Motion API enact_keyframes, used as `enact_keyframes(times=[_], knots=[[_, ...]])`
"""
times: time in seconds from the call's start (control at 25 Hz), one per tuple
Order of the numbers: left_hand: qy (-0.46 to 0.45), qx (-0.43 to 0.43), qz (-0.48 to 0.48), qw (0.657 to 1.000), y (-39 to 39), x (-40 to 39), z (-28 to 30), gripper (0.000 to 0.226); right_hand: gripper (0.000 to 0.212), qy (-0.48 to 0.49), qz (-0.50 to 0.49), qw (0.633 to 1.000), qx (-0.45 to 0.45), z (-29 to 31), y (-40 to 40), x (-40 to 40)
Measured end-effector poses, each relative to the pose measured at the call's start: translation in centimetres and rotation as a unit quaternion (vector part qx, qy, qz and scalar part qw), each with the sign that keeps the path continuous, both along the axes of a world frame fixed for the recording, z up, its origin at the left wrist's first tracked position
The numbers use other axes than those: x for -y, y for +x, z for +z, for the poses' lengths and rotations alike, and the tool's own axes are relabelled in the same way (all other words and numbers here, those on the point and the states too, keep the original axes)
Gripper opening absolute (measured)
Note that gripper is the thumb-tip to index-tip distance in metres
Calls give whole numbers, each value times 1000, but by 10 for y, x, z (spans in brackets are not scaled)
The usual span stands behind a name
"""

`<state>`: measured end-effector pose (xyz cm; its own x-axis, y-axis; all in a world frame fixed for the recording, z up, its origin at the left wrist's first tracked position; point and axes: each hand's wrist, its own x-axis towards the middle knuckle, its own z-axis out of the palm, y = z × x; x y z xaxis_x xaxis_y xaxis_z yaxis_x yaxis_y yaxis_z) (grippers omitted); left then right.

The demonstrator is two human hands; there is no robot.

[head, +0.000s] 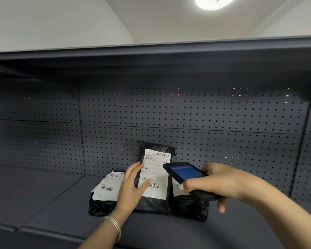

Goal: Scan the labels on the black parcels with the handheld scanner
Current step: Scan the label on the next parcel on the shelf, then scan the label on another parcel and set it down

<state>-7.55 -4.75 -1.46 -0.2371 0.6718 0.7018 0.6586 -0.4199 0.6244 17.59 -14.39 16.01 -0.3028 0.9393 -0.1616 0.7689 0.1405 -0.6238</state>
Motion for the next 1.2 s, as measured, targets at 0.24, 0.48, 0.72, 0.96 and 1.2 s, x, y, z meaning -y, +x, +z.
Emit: enact_keyframes(times=[0.24,0.48,0.72,0.96,1.2], knots=[[-42,20,-7,999,-3,-8,4,55,46,-7,0,1000,-20,-1,0,5],[-156,-17,-19,987,-15,-22,12,53,78,-6,-16,1000,-22,-7,-20,6],[-245,-16,-68,967,-35,-39,14,33,72,-15,-55,998,-26,-8,-69,8],[-267,-63,-113,955,-67,-44,5,39,71,-13,-96,995,-21,-11,-124,14],[-317,-19,29,948,-166,-62,-15,44,73,-12,-132,991,-4,-19,-165,8]])
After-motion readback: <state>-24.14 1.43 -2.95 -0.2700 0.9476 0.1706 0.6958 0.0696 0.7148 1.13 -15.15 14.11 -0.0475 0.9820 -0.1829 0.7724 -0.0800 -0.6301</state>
